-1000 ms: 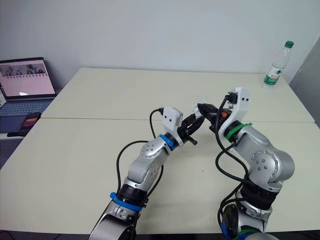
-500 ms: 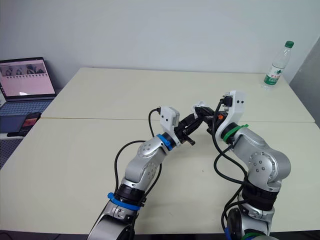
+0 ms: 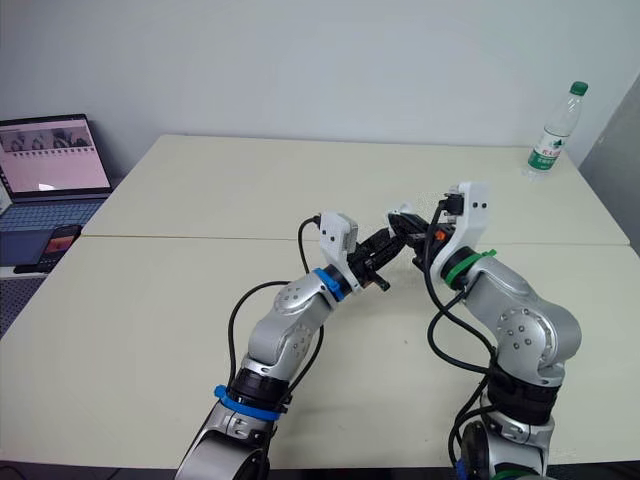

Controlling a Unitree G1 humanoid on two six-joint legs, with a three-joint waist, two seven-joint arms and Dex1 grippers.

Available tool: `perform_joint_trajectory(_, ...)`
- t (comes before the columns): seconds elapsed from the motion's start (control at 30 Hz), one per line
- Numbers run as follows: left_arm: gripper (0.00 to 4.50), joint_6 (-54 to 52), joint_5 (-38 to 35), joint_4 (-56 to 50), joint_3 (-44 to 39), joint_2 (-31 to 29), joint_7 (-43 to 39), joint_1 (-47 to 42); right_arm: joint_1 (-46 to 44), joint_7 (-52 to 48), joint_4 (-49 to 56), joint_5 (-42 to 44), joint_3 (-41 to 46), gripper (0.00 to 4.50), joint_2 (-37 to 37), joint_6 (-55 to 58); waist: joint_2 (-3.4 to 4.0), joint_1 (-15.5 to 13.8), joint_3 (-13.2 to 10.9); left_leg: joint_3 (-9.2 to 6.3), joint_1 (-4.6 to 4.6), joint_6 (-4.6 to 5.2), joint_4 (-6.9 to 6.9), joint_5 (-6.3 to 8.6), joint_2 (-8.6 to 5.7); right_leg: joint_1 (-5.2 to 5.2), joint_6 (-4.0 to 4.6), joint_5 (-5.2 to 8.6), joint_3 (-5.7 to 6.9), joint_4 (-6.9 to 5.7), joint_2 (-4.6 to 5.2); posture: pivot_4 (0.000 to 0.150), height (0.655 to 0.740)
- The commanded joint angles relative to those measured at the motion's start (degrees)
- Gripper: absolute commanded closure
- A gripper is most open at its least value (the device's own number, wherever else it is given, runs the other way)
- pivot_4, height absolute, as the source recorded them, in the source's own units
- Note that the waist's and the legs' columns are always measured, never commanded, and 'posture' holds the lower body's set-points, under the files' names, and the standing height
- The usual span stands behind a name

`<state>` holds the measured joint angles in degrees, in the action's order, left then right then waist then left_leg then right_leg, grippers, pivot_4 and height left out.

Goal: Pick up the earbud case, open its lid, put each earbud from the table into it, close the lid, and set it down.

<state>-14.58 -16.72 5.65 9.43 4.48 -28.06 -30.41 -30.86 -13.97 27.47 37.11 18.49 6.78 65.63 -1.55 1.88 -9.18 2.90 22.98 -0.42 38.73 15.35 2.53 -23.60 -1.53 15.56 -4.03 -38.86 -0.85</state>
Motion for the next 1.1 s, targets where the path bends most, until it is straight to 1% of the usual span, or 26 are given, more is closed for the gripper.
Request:
perform_joint_trajectory(0.03,3.73,-0.2,-2.0,-4.2,-0.7,1.3,0.3,-0.9,0.2,0.3,0.6,1.2,-1.0,4.1,1.0,-1.7,0.0,0.0,0.0,0.0,0.0,0.0,0.0,0.0,0.0,-0.01,-0.02,0.01,0.0,0.0,0.0,0.15,0.7362)
perform_joint_trajectory(0.33,3.73,-5.7,-6.4,-7.1,-1.7,2.3,0.1,-0.4,1.2,0.5,0.1,1.8,-2.6,4.1,2.8,-4.3,-0.01,0.0,0.0,0.0,0.01,0.0,-0.01,0.0,0.01,-0.01,-0.07,0.04,0.0,0.03,0.0,0.15,0.7362)
perform_joint_trajectory(0.67,3.73,-6.3,-6.8,-7.6,-1.6,2.0,-0.1,-0.4,1.9,0.6,-0.3,3.2,-3.9,4.1,4.5,-5.6,-0.01,0.0,0.0,0.0,0.01,0.0,-0.04,0.0,0.01,-0.02,-0.09,0.06,0.0,0.05,0.0,0.15,0.7362)
perform_joint_trajectory(0.73,3.73,-6.2,-6.7,-7.5,-1.6,2.0,-0.1,-0.4,2.0,0.5,-0.4,3.4,-4.2,3.35,4.9,-5.9,-0.01,0.0,0.0,0.0,0.02,0.0,-0.04,0.0,0.01,-0.02,-0.11,0.06,0.0,0.05,0.0,0.15,0.7362)
perform_joint_trajectory(0.77,3.73,-6.2,-6.7,-7.5,-1.5,2.0,-0.1,-0.4,2.0,0.4,-0.4,3.5,-4.2,3.14,5.0,-6.0,-0.01,0.0,0.0,0.0,0.01,0.0,-0.04,0.0,0.01,-0.02,-0.12,0.07,-0.01,0.05,0.0,0.15,0.7362)
perform_joint_trajectory(0.8,3.73,-6.1,-6.7,-7.5,-1.5,1.9,-0.1,-0.5,2.1,0.4,-0.4,3.6,-4.3,2.81,5.2,-6.2,-0.01,0.0,0.0,0.0,0.02,0.0,-0.04,0.0,0.01,-0.03,-0.24,0.14,0.0,0.05,0.0,0.15,0.7362)
perform_joint_trajectory(1.03,3.73,-5.8,-6.2,-7.3,-1.2,1.7,-0.1,-0.3,2.4,0.3,-0.2,5.0,-4.5,0.28,6.8,-7.4,-0.02,0.0,0.0,0.0,0.04,0.01,-0.05,0.01,0.01,-0.03,-0.26,0.16,-0.01,0.1,0.0,0.15,0.7362)
perform_joint_trajectory(1.07,3.73,-5.7,-6.2,-7.3,-1.2,1.7,-0.2,-0.3,2.4,0.2,-0.2,5.3,-4.5,0.01,7.0,-7.6,-0.02,0.0,0.0,0.0,0.04,0.0,-0.06,0.0,0.01,-0.03,-0.27,0.16,0.0,0.1,0.0,0.15,0.7362)
perform_joint_trajectory(1.1,3.73,-5.7,-6.1,-7.2,-1.2,1.7,-0.2,-0.3,2.4,0.2,-0.2,5.5,-4.4,0.01,7.3,-7.9,-0.02,0.0,0.0,-0.01,0.04,0.01,-0.07,0.0,0.01,-0.03,-0.27,0.16,0.0,0.12,0.0,0.15,0.7362)
